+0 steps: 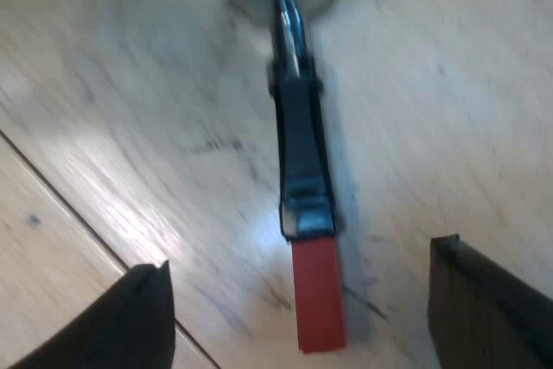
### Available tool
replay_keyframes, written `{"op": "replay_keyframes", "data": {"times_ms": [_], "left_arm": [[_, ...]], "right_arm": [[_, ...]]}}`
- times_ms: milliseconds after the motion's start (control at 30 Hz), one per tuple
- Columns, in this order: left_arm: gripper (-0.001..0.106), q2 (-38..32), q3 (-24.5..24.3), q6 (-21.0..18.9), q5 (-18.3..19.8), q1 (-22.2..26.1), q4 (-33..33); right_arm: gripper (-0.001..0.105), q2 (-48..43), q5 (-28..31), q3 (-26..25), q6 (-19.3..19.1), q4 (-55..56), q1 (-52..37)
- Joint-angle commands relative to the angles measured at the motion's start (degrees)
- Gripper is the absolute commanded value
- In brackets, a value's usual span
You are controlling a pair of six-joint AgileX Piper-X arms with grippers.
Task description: Grind coffee beans and then tamp
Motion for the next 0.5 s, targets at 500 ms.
{"op": "replay_keyframes", "data": {"times_ms": [500], "left_arm": [[0.067, -0.08, -6.69, -1.42, -6.49, -0.33, 10.87]], "right_arm": [[0.063, -2.48, -2.25, -2.61, -3.25, -15.45, 0.0]]}}
